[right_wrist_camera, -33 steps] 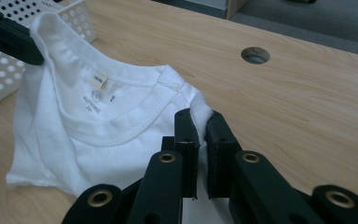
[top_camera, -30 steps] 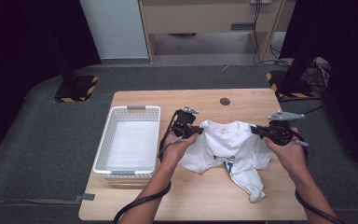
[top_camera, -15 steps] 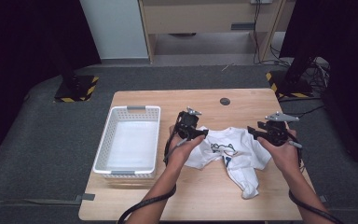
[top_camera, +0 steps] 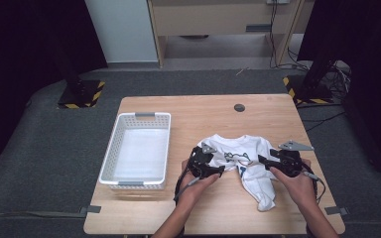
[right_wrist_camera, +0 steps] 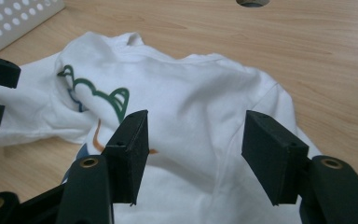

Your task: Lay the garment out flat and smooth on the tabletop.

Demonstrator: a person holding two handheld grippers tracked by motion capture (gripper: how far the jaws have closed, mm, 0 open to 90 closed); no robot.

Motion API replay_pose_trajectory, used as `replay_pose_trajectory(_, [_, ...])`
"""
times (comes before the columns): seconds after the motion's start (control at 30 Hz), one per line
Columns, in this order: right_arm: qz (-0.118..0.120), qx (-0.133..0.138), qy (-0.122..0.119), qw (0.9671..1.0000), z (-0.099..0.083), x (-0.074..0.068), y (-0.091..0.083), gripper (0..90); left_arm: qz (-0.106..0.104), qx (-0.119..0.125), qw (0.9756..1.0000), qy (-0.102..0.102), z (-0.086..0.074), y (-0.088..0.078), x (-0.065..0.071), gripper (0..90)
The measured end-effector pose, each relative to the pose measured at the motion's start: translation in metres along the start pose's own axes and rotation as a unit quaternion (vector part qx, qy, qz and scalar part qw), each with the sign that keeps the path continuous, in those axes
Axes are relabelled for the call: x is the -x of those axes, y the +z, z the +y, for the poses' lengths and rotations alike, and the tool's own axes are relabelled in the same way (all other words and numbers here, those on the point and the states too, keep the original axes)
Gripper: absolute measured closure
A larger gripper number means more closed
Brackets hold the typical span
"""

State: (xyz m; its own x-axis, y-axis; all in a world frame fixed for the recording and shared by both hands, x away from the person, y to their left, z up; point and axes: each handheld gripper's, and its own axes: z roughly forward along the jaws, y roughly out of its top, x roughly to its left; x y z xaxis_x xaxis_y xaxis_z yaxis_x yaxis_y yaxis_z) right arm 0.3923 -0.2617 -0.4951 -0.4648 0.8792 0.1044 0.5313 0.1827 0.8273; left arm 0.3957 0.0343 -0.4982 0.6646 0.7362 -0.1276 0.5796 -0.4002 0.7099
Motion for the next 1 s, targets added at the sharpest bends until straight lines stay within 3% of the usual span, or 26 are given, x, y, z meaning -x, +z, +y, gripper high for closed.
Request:
replay_pose_trajectory(0.23, [0.007, 0.000, -0.017, 0.9998, -0.018, -0.010, -0.016, 33.4, 0.006, 0.017, 0.9997, 0.015, -0.021, -0.003, 0.012, 34.5])
replay_pose_trajectory(0.37, [0.017, 0.001, -0.011, 0.9998, -0.031, -0.017, -0.027, 29.1, 0.005, 0.026, 0.9995, 0.018, -0.032, 0.000, 0.020, 35.2])
replay_pose_trajectory(0.53, [0.038, -0.002, -0.025, 0.9989, -0.045, -0.039, -0.043, 30.3, 0.026, 0.024, 0.9980, 0.053, -0.034, 0.005, 0.029, 34.8])
replay_pose_trajectory(0.6, [0.038, -0.009, -0.039, 0.9985, -0.049, -0.051, -0.046, 29.9, 0.026, 0.021, 0.9982, 0.049, -0.034, 0.007, 0.028, 34.8])
replay_pose_trajectory(0.7, [0.033, -0.021, -0.060, 0.9974, -0.057, -0.064, -0.047, 28.5, 0.022, 0.016, 0.9986, 0.044, -0.032, 0.012, 0.025, 35.1])
replay_pose_trajectory(0.9, [0.021, -0.047, -0.076, 0.9957, -0.071, -0.080, -0.035, 27.3, 0.018, 0.006, 0.9990, 0.040, -0.030, 0.024, 0.021, 36.2])
replay_pose_trajectory(1.0, [0.008, -0.049, -0.080, 0.9955, -0.074, -0.082, -0.032, 30.1, 0.013, 0.002, 0.9989, 0.045, -0.027, 0.023, 0.017, 41.0])
